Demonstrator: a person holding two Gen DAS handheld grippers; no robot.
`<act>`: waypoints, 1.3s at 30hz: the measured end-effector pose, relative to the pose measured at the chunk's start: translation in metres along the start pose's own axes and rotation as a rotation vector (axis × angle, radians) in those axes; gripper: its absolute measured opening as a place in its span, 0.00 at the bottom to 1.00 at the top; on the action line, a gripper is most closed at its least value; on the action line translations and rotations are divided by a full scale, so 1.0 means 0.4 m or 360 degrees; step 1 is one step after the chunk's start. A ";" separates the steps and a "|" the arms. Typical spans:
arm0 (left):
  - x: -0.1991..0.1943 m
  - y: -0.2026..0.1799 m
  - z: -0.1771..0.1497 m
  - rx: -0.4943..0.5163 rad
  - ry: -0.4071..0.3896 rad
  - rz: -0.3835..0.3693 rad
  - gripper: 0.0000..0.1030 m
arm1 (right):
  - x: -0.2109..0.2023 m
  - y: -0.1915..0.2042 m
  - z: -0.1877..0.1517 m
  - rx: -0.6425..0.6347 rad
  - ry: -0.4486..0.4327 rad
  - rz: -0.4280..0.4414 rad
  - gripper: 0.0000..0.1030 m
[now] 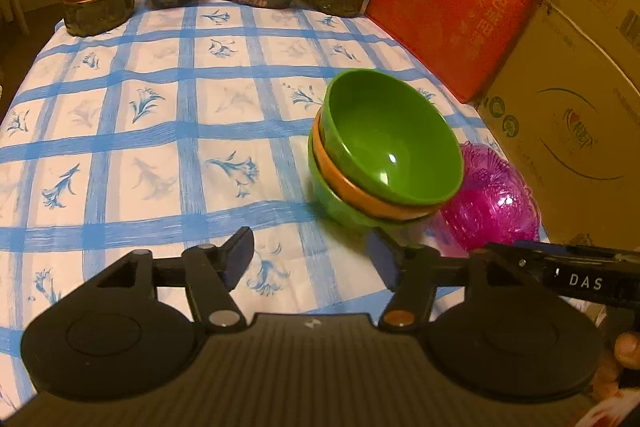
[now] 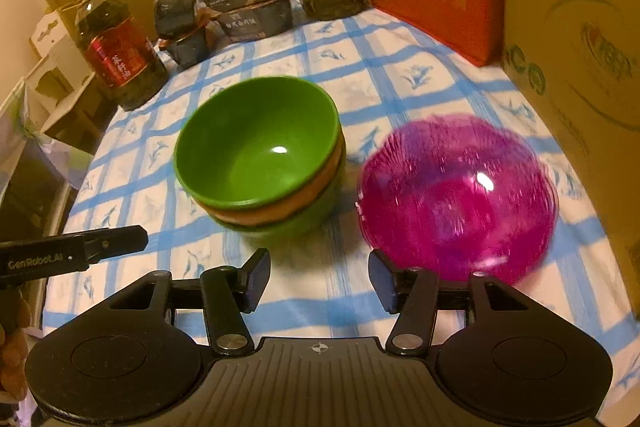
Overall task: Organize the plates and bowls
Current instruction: 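Pull both grippers back from the three-bowl stack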
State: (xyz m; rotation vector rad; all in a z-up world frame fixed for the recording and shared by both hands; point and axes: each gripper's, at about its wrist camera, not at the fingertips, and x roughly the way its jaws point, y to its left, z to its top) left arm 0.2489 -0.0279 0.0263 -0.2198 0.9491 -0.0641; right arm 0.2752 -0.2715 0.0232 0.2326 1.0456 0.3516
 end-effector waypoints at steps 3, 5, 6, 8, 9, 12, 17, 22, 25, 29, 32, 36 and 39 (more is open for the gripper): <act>-0.006 0.001 -0.018 0.0003 0.0005 0.0004 0.59 | -0.005 -0.006 -0.020 0.0037 0.0005 0.0005 0.54; -0.007 0.001 -0.026 0.0003 0.0011 0.0004 0.59 | -0.008 -0.008 -0.030 0.0059 0.0006 0.0003 0.54; -0.008 0.001 -0.029 0.0004 0.0011 0.0002 0.59 | -0.010 -0.010 -0.034 0.0071 0.0007 -0.0002 0.54; -0.011 0.000 -0.035 0.0004 0.0011 0.0000 0.60 | -0.013 -0.012 -0.042 0.0087 0.0005 -0.0002 0.54; -0.013 0.000 -0.038 0.0005 0.0010 -0.0003 0.60 | -0.014 -0.014 -0.044 0.0096 0.0007 -0.0001 0.54; -0.017 -0.003 -0.046 0.0009 0.0009 -0.0009 0.62 | -0.018 -0.019 -0.052 0.0117 0.0005 -0.0003 0.54; -0.020 -0.006 -0.062 0.0017 0.0022 -0.0029 0.65 | -0.023 -0.023 -0.067 0.0152 0.0007 -0.0025 0.55; -0.022 0.000 -0.081 0.0012 0.0034 -0.0048 0.67 | -0.032 -0.010 -0.085 0.0133 -0.0003 -0.0093 0.55; -0.025 0.004 -0.090 0.0011 0.0034 -0.0050 0.68 | -0.034 -0.004 -0.098 0.0119 -0.0004 -0.0141 0.55; -0.025 0.015 -0.093 0.0002 0.0039 -0.0046 0.68 | -0.034 0.003 -0.112 0.0097 -0.0006 -0.0186 0.55; -0.027 0.023 -0.094 -0.0005 0.0037 -0.0042 0.68 | -0.033 0.006 -0.118 0.0089 -0.0004 -0.0197 0.55; -0.025 0.029 -0.093 -0.0010 0.0039 -0.0040 0.68 | -0.029 0.010 -0.120 0.0074 0.0000 -0.0210 0.55; -0.021 0.031 -0.091 -0.0015 0.0043 -0.0039 0.68 | -0.027 0.012 -0.118 0.0062 0.0001 -0.0220 0.55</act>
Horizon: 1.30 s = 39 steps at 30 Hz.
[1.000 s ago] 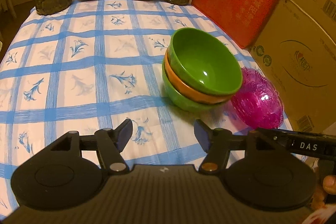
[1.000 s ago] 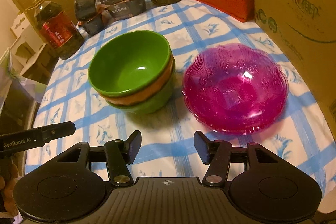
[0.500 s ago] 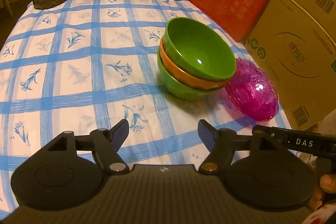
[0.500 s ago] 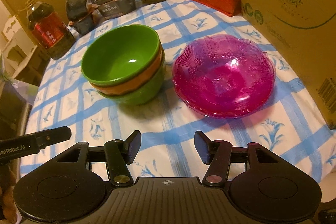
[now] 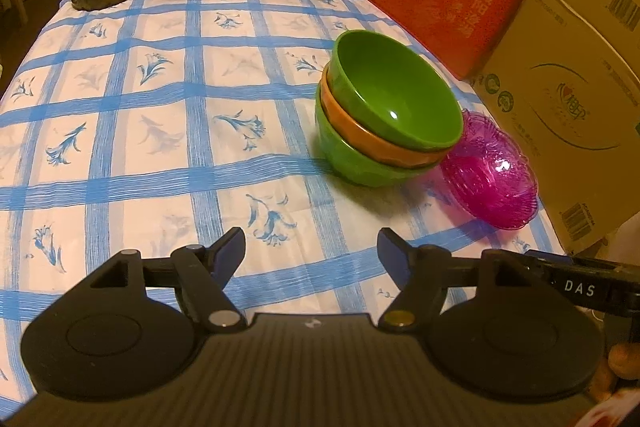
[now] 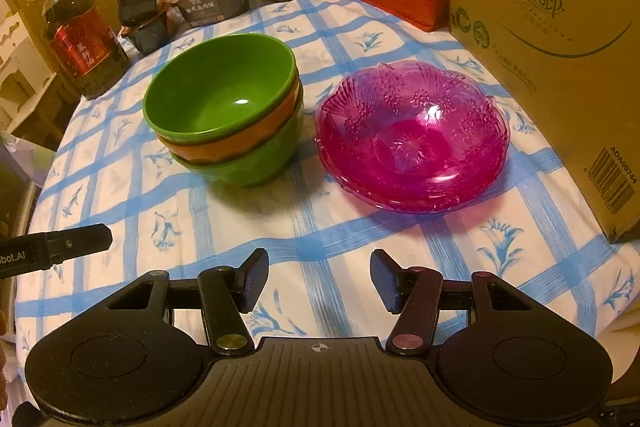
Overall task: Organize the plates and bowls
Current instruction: 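Pull both grippers back from the three-bowl stack, then close both grippers on the rim of the three-bowl stack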
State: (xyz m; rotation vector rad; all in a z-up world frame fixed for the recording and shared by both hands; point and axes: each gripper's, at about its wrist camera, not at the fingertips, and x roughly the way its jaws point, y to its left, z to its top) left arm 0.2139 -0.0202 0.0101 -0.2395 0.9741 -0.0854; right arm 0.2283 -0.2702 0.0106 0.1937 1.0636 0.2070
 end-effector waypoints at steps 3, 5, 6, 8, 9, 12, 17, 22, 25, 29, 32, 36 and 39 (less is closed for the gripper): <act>0.003 0.002 0.005 -0.0002 0.0001 -0.0005 0.68 | 0.002 0.002 0.002 -0.0005 -0.0004 -0.0007 0.55; 0.005 0.002 0.008 -0.0003 -0.0001 -0.0007 0.68 | 0.002 0.002 0.004 0.0000 -0.0006 -0.0003 0.55; 0.006 0.002 0.012 -0.0002 -0.0002 -0.0010 0.68 | 0.002 0.001 0.006 0.0005 -0.0008 0.0002 0.55; 0.009 0.002 0.022 -0.0003 -0.0001 -0.0008 0.68 | 0.001 -0.001 0.010 0.0021 -0.0008 0.0023 0.55; 0.010 0.003 0.029 -0.0005 -0.0002 -0.0009 0.68 | 0.001 -0.001 0.013 0.0026 -0.0007 0.0029 0.55; 0.009 0.006 0.054 -0.0011 -0.0014 -0.0017 0.68 | -0.001 0.002 0.024 0.0042 -0.0014 0.0056 0.55; 0.003 0.002 0.116 0.0000 -0.0058 -0.0037 0.68 | -0.013 -0.018 0.056 0.0246 -0.0024 0.0247 0.55; 0.022 0.006 0.188 -0.0053 -0.0070 -0.0093 0.68 | -0.022 -0.025 0.112 0.0383 -0.0076 0.0357 0.55; 0.044 0.002 0.220 -0.0056 -0.0074 -0.0127 0.68 | -0.012 -0.020 0.148 0.0426 -0.0079 0.0389 0.55; 0.086 -0.006 0.257 -0.0045 -0.0039 -0.0131 0.68 | 0.022 -0.021 0.195 0.0476 -0.0072 0.0414 0.55; 0.127 -0.004 0.280 -0.0054 0.0004 -0.0128 0.67 | 0.061 -0.025 0.222 0.0530 -0.0047 0.0424 0.55; 0.182 0.005 0.301 -0.0084 0.0064 -0.0148 0.65 | 0.111 -0.021 0.245 0.0540 -0.0008 0.0424 0.55; 0.219 0.012 0.310 -0.0104 0.0103 -0.0169 0.60 | 0.144 -0.016 0.251 0.0540 0.0022 0.0384 0.55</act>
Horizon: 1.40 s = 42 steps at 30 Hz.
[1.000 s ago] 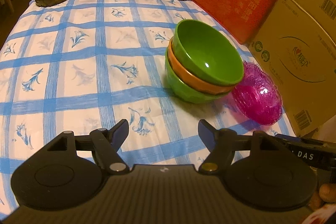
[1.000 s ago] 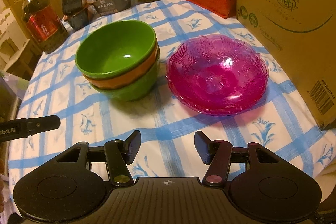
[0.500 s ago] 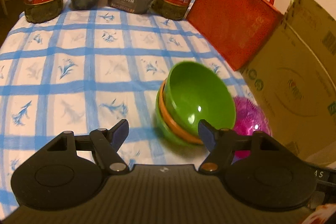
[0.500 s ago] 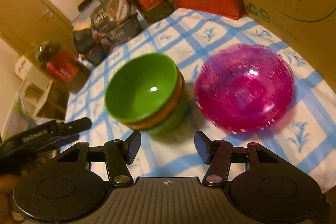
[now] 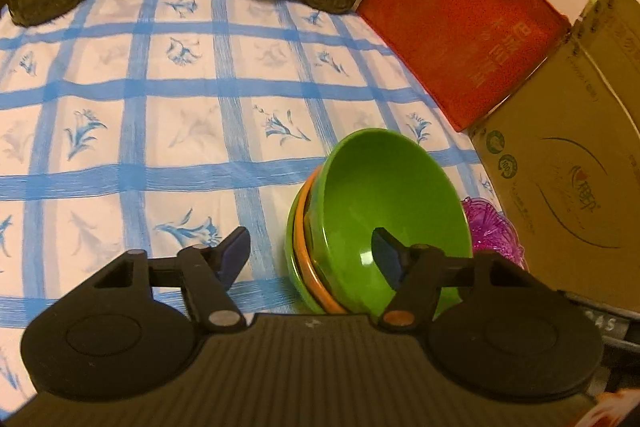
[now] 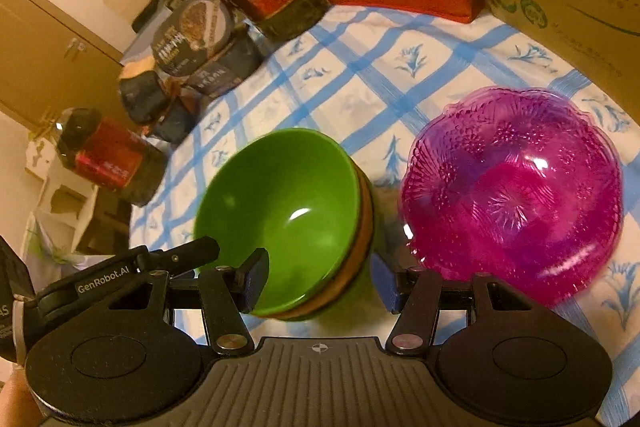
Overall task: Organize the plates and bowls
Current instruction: 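Close both grippers on the rim of the three-bowl stack, then carry the bowl stack with both grippers over the pink glass plates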
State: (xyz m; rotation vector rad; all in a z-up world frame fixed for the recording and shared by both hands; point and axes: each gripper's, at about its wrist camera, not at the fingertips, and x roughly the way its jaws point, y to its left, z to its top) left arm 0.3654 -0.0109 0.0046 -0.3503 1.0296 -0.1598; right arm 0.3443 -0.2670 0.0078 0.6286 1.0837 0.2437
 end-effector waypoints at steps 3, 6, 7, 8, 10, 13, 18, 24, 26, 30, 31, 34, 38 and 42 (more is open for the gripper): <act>0.031 0.010 0.008 -0.0034 0.0042 -0.0020 0.55 | 0.031 -0.003 0.004 0.0000 0.0028 -0.0036 0.55; 0.054 0.015 0.012 -0.0036 0.0077 -0.0040 0.51 | 0.057 -0.008 0.008 0.0011 0.0046 -0.0065 0.55; 0.061 0.017 0.014 -0.0034 0.0089 -0.0044 0.51 | 0.063 -0.009 0.008 0.0015 0.0051 -0.0071 0.55; 0.067 0.018 0.015 -0.0031 0.0099 -0.0046 0.51 | 0.069 -0.010 0.008 0.0021 0.0054 -0.0070 0.55; 0.079 0.022 0.017 -0.0026 0.0118 -0.0044 0.47 | 0.079 -0.011 0.009 0.0029 0.0059 -0.0064 0.55; 0.096 0.028 0.020 -0.0025 0.0145 -0.0049 0.44 | 0.092 -0.012 0.008 0.0040 0.0052 -0.0083 0.55; 0.111 0.030 0.025 -0.0004 0.0164 -0.0059 0.38 | 0.107 -0.014 0.006 0.0065 0.0046 -0.0104 0.55; 0.128 0.028 0.029 0.0036 0.0185 -0.0057 0.30 | 0.124 -0.017 0.002 0.0081 0.0058 -0.0128 0.55; 0.132 0.026 0.029 0.0052 0.0189 -0.0055 0.26 | 0.130 -0.017 0.000 0.0080 0.0058 -0.0134 0.53; 0.138 0.021 0.028 0.0082 0.0188 -0.0045 0.23 | 0.136 -0.020 -0.004 0.0082 0.0047 -0.0162 0.47; 0.138 0.021 0.027 0.0082 0.0185 -0.0041 0.23 | 0.135 -0.023 -0.005 0.0089 0.0044 -0.0166 0.45; 0.139 0.018 0.024 0.0103 0.0179 -0.0027 0.23 | 0.133 -0.022 -0.008 0.0070 0.0037 -0.0188 0.39; 0.137 0.013 0.021 0.0125 0.0176 -0.0011 0.22 | 0.134 -0.017 -0.010 0.0044 0.0035 -0.0207 0.37; 0.134 0.008 0.017 0.0141 0.0162 0.0008 0.21 | 0.133 -0.016 -0.012 0.0027 0.0034 -0.0211 0.37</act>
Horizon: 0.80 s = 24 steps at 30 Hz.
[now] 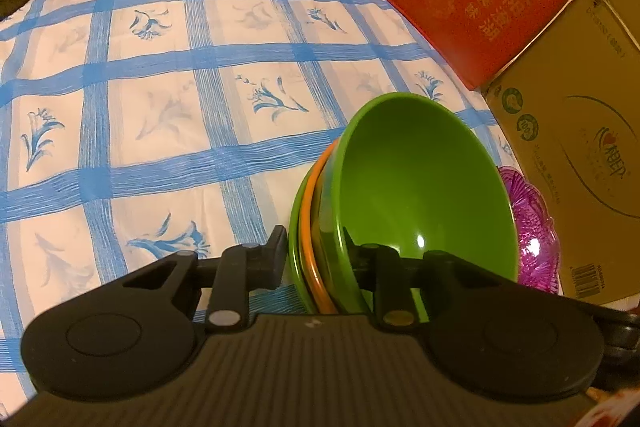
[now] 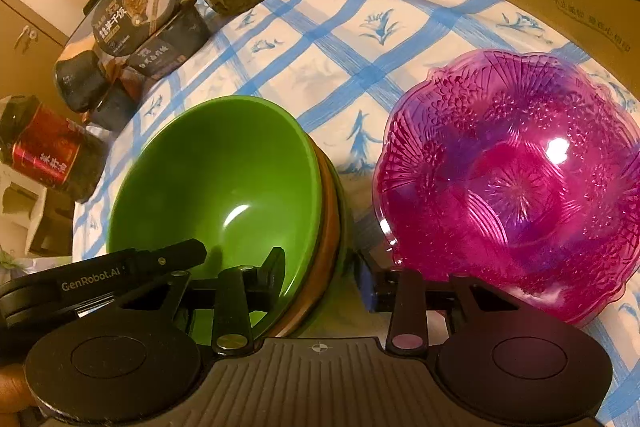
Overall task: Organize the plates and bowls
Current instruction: 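Carry the bowl stack with both grippers over the pink glass plates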
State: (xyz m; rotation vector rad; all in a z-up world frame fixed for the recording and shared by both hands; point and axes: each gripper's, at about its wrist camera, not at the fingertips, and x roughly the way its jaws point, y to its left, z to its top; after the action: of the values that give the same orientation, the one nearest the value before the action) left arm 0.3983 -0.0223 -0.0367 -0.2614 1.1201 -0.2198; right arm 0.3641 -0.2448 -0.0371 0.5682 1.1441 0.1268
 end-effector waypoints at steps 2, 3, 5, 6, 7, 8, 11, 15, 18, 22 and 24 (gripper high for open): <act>-0.003 -0.003 -0.003 0.0008 -0.0007 0.0011 0.21 | -0.002 0.002 -0.001 -0.0012 -0.0001 -0.0004 0.36; -0.006 -0.004 -0.006 0.0008 -0.0011 0.0017 0.20 | -0.003 0.002 -0.002 -0.0016 -0.0003 -0.0005 0.35; -0.012 -0.007 -0.013 0.0005 -0.0016 0.0025 0.20 | -0.008 0.003 -0.005 -0.0015 -0.0003 -0.0006 0.34; -0.015 -0.009 -0.017 0.0006 -0.0016 0.0030 0.20 | -0.010 0.004 -0.007 -0.0017 -0.0003 -0.0007 0.34; -0.019 -0.010 -0.022 0.0002 -0.0016 0.0033 0.20 | -0.013 0.005 -0.010 -0.0022 -0.0003 -0.0007 0.34; -0.024 -0.011 -0.027 0.0001 -0.0016 0.0036 0.20 | -0.017 0.006 -0.013 -0.0026 -0.0002 -0.0007 0.34; -0.046 -0.014 -0.047 0.0005 -0.0013 0.0040 0.20 | -0.038 0.009 -0.030 -0.0041 -0.0005 -0.0001 0.34; -0.088 -0.030 -0.086 0.0019 -0.0024 0.0049 0.20 | -0.078 0.008 -0.070 -0.0051 -0.0015 0.0019 0.34; -0.119 -0.046 -0.122 0.0033 -0.0025 0.0058 0.20 | -0.114 -0.003 -0.110 -0.0040 -0.0011 0.0036 0.33; -0.156 -0.071 -0.178 0.0041 -0.0028 0.0052 0.20 | -0.167 -0.019 -0.155 -0.0035 -0.0029 0.0042 0.33; -0.172 -0.085 -0.206 0.0041 -0.0028 0.0044 0.20 | -0.195 -0.027 -0.174 -0.0041 -0.0043 0.0037 0.33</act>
State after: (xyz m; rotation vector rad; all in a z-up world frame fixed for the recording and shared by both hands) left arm 0.2931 -0.0415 -0.0010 -0.2244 1.1022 -0.2066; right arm 0.2673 -0.2583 0.0017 0.5593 1.1085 0.1533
